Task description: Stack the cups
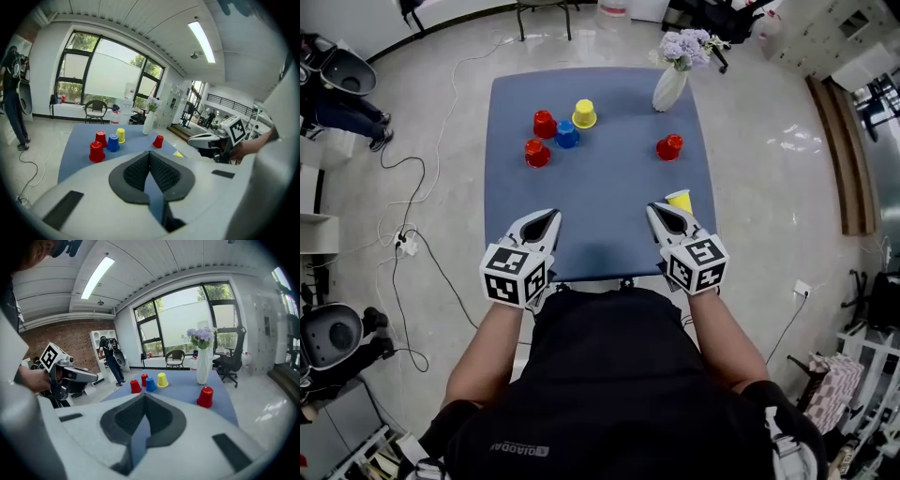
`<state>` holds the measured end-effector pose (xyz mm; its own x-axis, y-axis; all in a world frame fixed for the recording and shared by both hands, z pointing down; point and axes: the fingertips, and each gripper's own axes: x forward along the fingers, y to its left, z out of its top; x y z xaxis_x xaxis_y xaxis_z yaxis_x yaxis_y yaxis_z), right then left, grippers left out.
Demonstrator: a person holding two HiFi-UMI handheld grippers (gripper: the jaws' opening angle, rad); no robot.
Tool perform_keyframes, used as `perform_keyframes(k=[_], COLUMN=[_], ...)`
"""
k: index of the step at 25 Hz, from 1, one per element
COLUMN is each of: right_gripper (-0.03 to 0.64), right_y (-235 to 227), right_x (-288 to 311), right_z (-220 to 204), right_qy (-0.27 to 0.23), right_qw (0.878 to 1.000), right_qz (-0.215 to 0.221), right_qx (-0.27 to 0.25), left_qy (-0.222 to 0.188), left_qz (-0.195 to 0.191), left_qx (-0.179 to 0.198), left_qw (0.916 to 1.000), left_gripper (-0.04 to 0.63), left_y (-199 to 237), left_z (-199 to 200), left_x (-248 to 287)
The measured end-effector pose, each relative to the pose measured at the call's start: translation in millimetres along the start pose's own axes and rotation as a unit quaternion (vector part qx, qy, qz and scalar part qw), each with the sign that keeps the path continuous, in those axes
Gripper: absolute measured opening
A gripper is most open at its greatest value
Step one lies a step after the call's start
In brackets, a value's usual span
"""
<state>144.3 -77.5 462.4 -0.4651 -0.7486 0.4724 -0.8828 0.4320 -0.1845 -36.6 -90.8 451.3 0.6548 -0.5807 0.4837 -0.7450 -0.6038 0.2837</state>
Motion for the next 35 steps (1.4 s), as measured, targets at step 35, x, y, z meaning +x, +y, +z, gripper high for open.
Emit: perform_keyframes(k=[35], right_gripper=[0.253], right_y=[-167.6], right_x=[2.4], right_z=[-187.6], right_qy=[0.186], right_qw=[0.969], right_qz=[-0.155], right_qx=[-0.048], left_qy=[0.051], left_qz=[0.010], left_qx=[-0.003], left_qw=[0.9987], left_gripper=[0.004], left_y=[-20.7], left_z=[-18.1], left_x=[22.9])
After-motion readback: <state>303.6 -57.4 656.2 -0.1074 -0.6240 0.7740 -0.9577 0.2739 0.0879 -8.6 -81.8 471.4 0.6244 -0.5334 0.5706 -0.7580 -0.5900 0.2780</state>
